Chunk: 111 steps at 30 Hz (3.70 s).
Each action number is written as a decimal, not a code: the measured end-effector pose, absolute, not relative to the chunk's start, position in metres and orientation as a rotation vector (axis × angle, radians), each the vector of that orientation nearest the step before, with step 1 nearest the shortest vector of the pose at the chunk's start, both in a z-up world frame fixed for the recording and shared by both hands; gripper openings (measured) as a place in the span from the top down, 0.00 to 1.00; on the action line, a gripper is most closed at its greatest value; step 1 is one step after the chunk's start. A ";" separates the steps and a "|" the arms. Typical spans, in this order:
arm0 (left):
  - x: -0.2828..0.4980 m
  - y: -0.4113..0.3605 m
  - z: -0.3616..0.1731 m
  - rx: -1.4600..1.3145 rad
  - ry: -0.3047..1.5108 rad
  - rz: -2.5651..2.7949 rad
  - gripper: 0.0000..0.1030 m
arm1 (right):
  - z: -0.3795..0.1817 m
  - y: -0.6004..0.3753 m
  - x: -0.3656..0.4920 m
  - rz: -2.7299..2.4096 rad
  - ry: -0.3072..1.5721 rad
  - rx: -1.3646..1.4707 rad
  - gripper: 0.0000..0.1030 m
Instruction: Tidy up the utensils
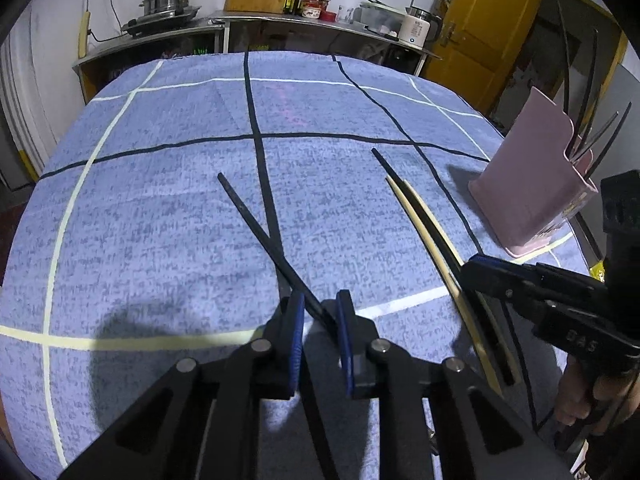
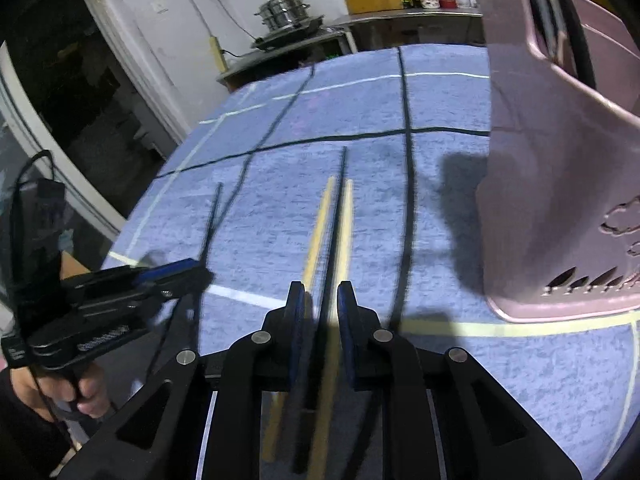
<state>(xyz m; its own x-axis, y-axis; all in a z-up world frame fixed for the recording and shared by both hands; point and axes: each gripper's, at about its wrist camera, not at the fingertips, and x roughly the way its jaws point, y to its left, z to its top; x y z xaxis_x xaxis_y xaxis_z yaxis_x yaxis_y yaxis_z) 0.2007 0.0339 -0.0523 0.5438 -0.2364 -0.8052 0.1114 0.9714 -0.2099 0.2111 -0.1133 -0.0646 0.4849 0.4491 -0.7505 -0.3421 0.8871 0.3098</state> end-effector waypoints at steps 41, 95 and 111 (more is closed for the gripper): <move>0.227 0.049 -0.055 -0.250 0.978 -0.215 0.82 | -0.058 -0.090 0.229 0.465 0.937 0.028 0.90; 0.212 0.068 -0.055 -0.206 0.984 -0.199 0.86 | -0.060 -0.138 0.199 0.322 1.002 0.178 0.89; 0.210 0.068 -0.054 -0.214 0.988 -0.198 0.86 | -0.055 -0.141 0.195 0.287 0.965 0.093 0.89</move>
<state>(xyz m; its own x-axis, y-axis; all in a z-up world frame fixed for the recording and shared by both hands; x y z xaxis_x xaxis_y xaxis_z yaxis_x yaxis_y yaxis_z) 0.2097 0.0679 -0.0539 0.5360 -0.2614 -0.8027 0.0685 0.9612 -0.2673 0.1948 -0.1411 -0.0546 0.5352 0.2815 -0.7964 -0.1995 0.9583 0.2047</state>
